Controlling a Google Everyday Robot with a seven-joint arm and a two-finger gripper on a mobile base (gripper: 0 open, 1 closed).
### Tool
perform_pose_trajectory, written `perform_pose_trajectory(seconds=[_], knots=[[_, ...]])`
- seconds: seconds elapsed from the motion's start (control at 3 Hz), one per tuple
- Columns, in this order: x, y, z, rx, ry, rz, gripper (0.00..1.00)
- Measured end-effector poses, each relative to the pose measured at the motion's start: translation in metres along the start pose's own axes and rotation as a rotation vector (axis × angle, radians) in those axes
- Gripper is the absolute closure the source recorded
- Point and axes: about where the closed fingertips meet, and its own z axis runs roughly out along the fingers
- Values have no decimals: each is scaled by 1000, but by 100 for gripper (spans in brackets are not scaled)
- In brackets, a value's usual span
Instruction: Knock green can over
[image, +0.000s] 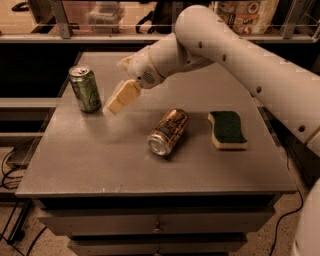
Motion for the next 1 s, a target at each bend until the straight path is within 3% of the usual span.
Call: perform_pose_trajectory(seconds=[0.67,1.0], knots=[[-21,-5,59,-64,-127,-41,0],[-34,-6,78,-107,-166,-60,15]])
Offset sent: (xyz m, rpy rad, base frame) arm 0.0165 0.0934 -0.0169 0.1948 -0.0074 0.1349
